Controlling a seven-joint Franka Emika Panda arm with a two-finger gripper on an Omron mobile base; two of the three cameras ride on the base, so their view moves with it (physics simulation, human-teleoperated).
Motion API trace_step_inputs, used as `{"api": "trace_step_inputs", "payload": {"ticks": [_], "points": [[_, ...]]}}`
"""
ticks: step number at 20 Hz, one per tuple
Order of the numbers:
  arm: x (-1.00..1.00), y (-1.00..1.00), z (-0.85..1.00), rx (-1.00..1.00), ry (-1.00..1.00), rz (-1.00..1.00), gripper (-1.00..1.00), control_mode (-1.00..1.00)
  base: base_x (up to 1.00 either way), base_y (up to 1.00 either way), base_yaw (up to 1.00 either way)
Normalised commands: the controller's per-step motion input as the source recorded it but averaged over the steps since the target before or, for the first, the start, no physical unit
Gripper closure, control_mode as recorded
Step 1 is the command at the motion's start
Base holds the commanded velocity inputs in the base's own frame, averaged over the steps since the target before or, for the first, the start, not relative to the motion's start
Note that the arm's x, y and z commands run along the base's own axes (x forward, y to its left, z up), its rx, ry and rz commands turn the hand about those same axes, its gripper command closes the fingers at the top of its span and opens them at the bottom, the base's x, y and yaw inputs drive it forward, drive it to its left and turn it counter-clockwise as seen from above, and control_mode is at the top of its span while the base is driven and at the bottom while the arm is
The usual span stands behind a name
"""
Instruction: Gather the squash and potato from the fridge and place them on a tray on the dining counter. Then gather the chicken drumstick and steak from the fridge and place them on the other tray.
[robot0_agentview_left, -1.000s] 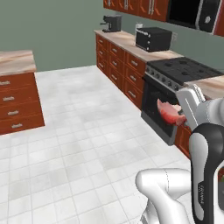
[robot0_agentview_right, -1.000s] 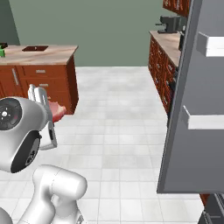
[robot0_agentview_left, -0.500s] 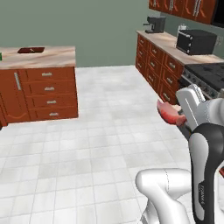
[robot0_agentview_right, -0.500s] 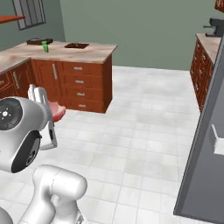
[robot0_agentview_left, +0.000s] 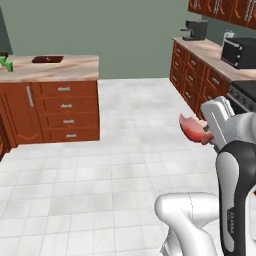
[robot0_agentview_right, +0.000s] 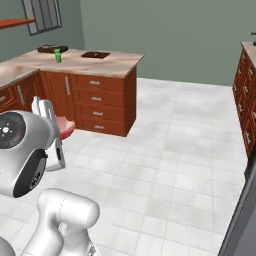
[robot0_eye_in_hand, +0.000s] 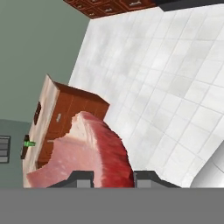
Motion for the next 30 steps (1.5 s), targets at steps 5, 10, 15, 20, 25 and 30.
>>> {"api": "trace_step_inputs", "payload": {"ticks": [5, 10, 15, 20, 25, 30], "points": [[0.00, 0.00, 0.00, 0.00, 0.00, 0.00, 1.00, 1.00, 0.69, -0.11, 0.09], [0.00, 0.00, 0.00, 0.00, 0.00, 0.00, 1.00, 1.00, 0.64, -0.28, 0.08], [0.00, 0.00, 0.00, 0.00, 0.00, 0.00, 1.00, 1.00, 0.72, -0.36, 0.05], [0.00, 0.00, 0.00, 0.00, 0.00, 0.00, 1.00, 1.00, 0.71, -0.43, 0.03], [0.00, 0.00, 0.00, 0.00, 0.00, 0.00, 1.00, 1.00, 0.59, -0.52, 0.04], [0.00, 0.00, 0.00, 0.00, 0.00, 0.00, 1.00, 1.00, 0.56, -0.53, 0.04]]}}
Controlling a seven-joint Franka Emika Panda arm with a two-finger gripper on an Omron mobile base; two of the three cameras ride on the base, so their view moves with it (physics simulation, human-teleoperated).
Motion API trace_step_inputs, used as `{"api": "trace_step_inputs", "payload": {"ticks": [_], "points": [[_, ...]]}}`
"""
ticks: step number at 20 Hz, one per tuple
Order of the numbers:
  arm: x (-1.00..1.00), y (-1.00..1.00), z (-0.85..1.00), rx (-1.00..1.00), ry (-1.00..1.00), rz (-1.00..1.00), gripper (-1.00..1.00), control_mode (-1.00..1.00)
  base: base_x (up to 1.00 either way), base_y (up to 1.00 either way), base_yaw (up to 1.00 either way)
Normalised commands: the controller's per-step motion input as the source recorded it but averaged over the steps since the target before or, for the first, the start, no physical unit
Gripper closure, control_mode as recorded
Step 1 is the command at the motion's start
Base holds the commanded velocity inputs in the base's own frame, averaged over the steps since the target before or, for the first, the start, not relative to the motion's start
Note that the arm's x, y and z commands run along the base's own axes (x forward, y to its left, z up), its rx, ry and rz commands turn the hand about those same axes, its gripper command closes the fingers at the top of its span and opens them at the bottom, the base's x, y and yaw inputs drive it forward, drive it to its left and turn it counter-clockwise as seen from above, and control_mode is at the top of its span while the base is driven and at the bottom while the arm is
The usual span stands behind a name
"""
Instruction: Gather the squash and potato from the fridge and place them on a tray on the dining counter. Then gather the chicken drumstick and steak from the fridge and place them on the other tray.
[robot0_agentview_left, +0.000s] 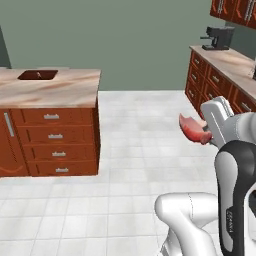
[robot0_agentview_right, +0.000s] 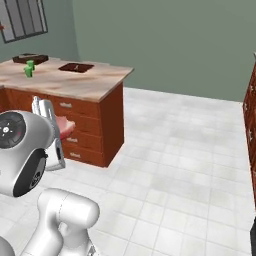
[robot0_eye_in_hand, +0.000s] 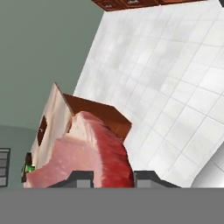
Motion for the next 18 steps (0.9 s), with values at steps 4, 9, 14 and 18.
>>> {"api": "trace_step_inputs", "payload": {"ticks": [4, 9, 14, 18], "points": [[0.00, 0.00, 0.00, 0.00, 0.00, 0.00, 1.00, 1.00, 0.59, -0.49, 0.04], [0.00, 0.00, 0.00, 0.00, 0.00, 0.00, 1.00, 1.00, 0.62, -0.49, 0.05], [0.00, 0.00, 0.00, 0.00, 0.00, 0.00, 1.00, 1.00, 0.69, -0.52, 0.05], [0.00, 0.00, 0.00, 0.00, 0.00, 0.00, 1.00, 1.00, 0.74, -0.55, 0.03]]}}
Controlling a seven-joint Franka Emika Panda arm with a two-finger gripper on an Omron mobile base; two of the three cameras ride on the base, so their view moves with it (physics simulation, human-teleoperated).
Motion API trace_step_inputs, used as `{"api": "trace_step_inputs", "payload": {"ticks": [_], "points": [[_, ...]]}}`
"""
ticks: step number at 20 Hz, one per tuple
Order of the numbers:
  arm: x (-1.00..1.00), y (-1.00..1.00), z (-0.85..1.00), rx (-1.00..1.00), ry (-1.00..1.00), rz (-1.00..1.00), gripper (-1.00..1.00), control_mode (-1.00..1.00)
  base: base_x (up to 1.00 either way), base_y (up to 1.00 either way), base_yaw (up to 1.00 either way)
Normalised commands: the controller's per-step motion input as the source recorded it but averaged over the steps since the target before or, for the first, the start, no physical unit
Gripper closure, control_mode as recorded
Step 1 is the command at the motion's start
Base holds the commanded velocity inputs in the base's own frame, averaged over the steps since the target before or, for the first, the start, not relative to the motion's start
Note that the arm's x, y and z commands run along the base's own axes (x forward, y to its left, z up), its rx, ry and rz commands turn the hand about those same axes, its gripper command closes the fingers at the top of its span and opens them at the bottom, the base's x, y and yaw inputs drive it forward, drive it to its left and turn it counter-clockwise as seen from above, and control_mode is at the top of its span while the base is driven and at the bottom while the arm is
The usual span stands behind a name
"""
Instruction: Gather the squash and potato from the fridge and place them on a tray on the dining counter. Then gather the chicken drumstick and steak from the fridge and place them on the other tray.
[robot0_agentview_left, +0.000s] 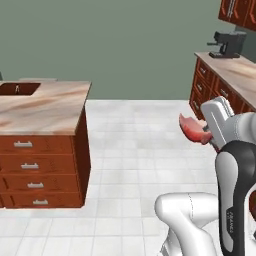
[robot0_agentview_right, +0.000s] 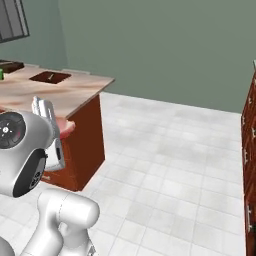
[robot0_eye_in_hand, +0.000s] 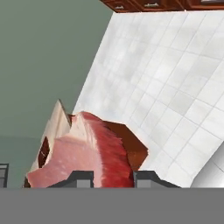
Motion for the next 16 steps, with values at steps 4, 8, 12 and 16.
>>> {"api": "trace_step_inputs", "payload": {"ticks": [4, 8, 12, 16], "points": [[0.00, 0.00, 0.00, 0.00, 0.00, 0.00, 1.00, 1.00, 0.73, -0.58, 0.03], [0.00, 0.00, 0.00, 0.00, 0.00, 0.00, 1.00, 1.00, 0.82, -0.57, 0.03], [0.00, 0.00, 0.00, 0.00, 0.00, 0.00, 1.00, 1.00, 0.75, -0.59, 0.06], [0.00, 0.00, 0.00, 0.00, 0.00, 0.00, 1.00, 1.00, 0.68, -0.59, 0.09]]}}
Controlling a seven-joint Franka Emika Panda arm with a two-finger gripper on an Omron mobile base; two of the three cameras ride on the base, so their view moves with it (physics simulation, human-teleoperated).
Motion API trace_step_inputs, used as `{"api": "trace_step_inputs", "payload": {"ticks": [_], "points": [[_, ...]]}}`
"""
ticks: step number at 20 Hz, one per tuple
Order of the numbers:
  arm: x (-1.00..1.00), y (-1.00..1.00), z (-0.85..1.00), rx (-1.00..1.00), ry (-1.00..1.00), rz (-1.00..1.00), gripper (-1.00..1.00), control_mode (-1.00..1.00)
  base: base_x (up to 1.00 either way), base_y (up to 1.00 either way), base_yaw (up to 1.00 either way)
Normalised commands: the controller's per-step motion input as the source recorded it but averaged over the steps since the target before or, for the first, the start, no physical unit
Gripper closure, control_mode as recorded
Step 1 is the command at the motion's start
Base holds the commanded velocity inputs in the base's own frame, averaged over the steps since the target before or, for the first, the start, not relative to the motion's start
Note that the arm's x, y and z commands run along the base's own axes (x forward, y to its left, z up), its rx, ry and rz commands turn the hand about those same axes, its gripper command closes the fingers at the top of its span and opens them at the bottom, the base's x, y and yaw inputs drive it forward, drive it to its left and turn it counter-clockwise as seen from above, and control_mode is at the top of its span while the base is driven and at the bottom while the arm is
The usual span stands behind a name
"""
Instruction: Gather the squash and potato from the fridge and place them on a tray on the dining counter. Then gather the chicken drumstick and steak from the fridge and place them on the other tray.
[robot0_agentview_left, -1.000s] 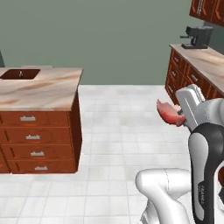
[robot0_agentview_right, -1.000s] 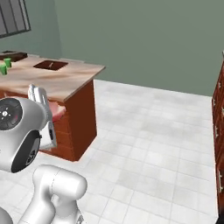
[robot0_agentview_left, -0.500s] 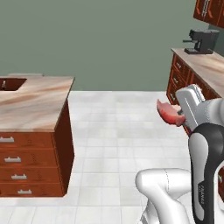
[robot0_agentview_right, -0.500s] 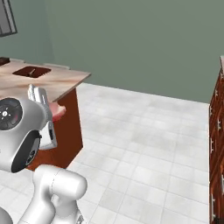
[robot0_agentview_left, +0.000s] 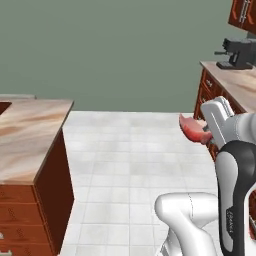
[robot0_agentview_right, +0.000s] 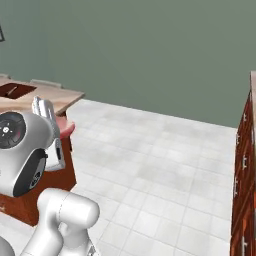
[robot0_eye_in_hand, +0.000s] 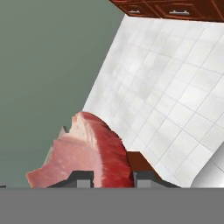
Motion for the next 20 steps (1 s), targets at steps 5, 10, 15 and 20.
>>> {"api": "trace_step_inputs", "payload": {"ticks": [5, 10, 15, 20], "points": [[0.00, 0.00, 0.00, 0.00, 0.00, 0.00, 1.00, 1.00, 0.70, -0.56, 0.11], [0.00, 0.00, 0.00, 0.00, 0.00, 0.00, 1.00, 1.00, 0.68, -0.55, 0.17], [0.00, 0.00, 0.00, 0.00, 0.00, 0.00, 1.00, 1.00, 0.74, -0.46, 0.25], [0.00, 0.00, 0.00, 0.00, 0.00, 0.00, 1.00, 1.00, 0.75, -0.46, 0.31]]}}
